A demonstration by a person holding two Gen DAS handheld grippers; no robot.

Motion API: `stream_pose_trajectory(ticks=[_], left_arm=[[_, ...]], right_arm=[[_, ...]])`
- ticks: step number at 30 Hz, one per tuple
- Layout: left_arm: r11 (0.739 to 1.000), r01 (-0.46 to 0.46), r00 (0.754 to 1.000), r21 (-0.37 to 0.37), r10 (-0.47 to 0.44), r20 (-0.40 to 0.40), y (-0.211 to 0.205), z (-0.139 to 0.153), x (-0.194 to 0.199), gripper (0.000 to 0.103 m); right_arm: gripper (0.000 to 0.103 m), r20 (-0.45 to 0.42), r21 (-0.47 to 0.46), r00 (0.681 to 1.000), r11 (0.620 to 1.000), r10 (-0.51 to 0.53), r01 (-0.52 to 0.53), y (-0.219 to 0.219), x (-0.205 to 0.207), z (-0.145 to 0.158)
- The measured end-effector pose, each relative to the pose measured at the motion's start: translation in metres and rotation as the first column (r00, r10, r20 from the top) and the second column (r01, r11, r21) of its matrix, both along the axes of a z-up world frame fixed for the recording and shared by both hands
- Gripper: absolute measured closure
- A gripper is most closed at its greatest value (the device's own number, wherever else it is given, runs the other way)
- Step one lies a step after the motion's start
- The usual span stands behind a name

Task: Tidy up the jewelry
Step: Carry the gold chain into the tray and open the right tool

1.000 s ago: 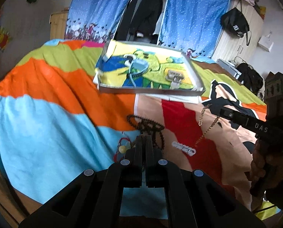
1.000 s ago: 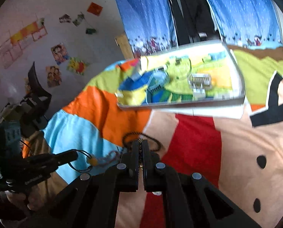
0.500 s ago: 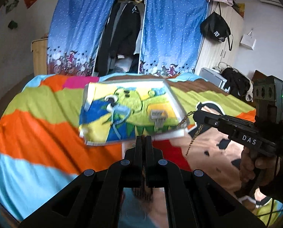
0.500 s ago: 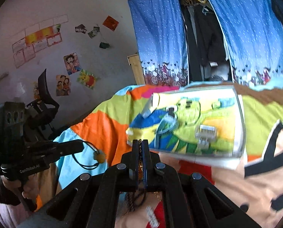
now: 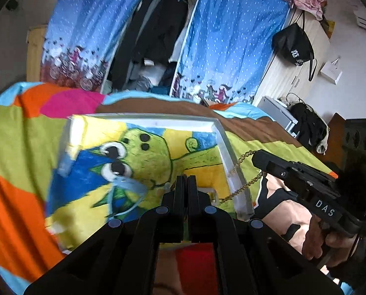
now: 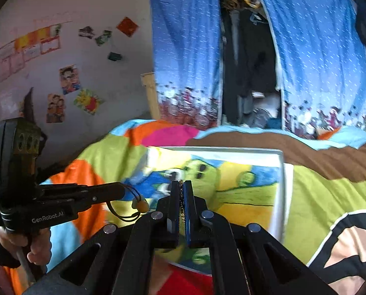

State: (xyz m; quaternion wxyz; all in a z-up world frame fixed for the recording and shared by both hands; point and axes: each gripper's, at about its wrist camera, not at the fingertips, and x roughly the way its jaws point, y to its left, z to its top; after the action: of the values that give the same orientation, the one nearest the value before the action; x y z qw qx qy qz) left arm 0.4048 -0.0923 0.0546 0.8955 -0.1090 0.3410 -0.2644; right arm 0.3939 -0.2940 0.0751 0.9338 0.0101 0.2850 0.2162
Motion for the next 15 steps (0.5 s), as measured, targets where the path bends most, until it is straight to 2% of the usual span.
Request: stream_pose_trajectory(ticks=[7, 15], left_arm=[[1.000, 0.031, 0.996, 0.001, -0.031, -0.083, -0.027, -0.053, 0.033, 0.103], [0.997, 0.038, 0.990, 0.062, -0.029, -0.140, -0.033, -0.096, 0.047, 0.103]], right_arm=[[0.100, -0.096, -0.017, 0.991, 0.996, -0.088, 0.087, -0.041, 0.020, -0.052], [0.099, -0.168, -0.026, 0.982, 0.996, -0.088, 0.085, -0.059, 0.026, -0.089]])
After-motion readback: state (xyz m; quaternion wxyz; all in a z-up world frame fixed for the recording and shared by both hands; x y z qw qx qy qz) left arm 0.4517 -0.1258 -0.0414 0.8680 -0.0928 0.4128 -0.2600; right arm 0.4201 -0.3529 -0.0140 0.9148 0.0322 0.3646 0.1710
